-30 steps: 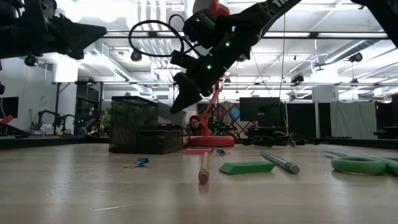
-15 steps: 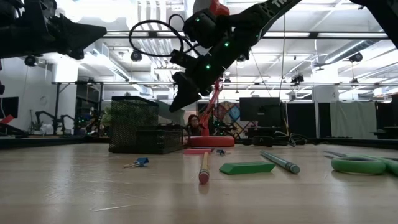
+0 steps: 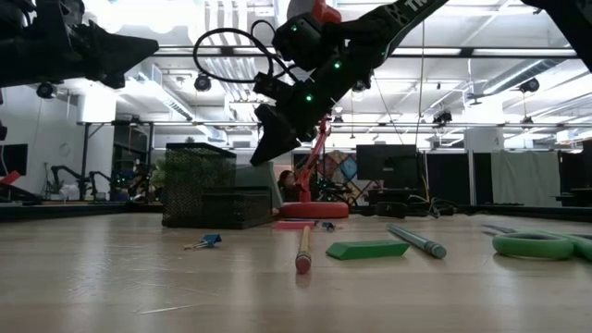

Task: Pick and place office supplies into organizer
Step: Put the green sticky notes in the black desk organizer

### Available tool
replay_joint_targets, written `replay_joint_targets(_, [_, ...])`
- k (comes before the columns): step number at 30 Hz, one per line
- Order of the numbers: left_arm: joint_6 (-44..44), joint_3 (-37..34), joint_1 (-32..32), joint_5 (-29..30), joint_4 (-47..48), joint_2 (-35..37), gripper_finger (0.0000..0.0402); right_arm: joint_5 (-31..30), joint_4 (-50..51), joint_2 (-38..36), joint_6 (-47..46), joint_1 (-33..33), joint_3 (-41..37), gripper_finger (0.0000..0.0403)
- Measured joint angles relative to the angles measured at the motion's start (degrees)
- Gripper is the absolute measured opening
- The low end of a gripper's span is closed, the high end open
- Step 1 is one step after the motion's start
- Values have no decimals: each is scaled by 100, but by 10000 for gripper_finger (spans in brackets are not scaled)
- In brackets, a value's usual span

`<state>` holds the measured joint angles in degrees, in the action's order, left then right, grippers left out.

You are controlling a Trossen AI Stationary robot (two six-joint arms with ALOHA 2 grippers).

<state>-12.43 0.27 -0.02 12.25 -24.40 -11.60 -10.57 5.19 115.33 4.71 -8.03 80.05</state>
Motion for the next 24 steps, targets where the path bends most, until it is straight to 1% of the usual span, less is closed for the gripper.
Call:
replay_joint_targets(5, [0,0,0,-1,0,0,0,0,-35,0,-20,0,0,88])
replay_joint_targets(9, [0,0,1,0,0,0,0,3,-128,0,19,0,0,98])
replay_joint_targets(19, [0,0,0,0,0,0,0,2,-122,0,26,0,0,89])
replay_joint_targets(24, [0,0,1,0,2,0,0,2,-122,-6,26,1,0,95])
